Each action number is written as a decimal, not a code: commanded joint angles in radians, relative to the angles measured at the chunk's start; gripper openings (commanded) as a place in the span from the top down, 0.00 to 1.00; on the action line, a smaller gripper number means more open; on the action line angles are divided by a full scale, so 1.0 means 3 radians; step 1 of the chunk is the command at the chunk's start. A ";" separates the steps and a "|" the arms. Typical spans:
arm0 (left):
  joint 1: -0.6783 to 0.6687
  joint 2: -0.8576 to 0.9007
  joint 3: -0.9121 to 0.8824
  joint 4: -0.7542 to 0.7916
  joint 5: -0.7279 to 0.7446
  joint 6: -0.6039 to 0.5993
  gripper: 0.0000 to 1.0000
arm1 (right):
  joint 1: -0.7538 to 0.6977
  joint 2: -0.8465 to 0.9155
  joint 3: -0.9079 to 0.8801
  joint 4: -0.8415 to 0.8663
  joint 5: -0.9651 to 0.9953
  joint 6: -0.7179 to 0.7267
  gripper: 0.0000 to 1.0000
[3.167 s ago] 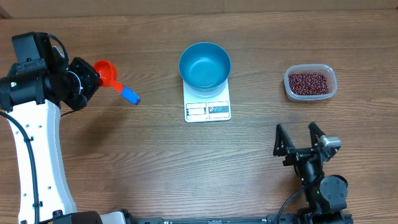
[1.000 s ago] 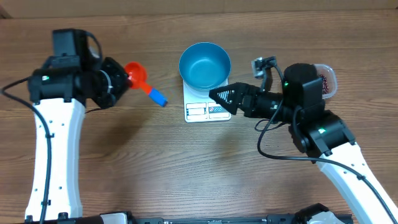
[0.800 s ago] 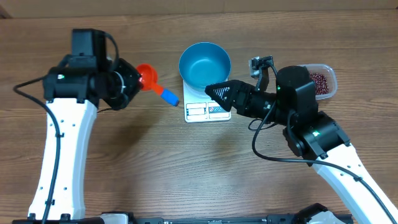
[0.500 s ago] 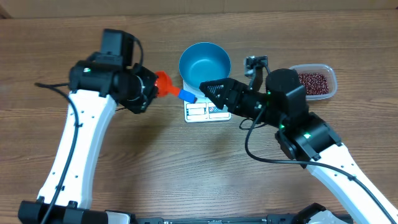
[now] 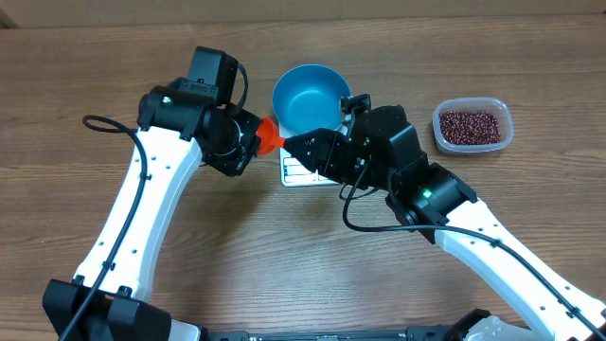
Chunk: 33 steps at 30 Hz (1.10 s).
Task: Scoop item into bowl and weigh 150g on scale
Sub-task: 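Carry the scoop toward the scale while the right gripper approaches, then grasp the red scoop with the right gripper and release left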
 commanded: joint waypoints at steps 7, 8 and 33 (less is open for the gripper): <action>-0.0045 0.0029 -0.0009 0.0017 -0.0094 0.0008 0.96 | 0.0034 0.0097 0.0078 0.0055 0.0036 0.0052 0.62; -0.0051 0.0029 -0.0009 0.0019 -0.0092 0.0008 0.96 | 0.0041 0.0113 0.0078 0.0058 0.0034 0.0081 0.63; -0.0221 0.0034 -0.0009 0.0003 -0.0106 0.0033 0.96 | 0.0039 0.0167 0.0078 0.0128 0.0060 0.0084 0.96</action>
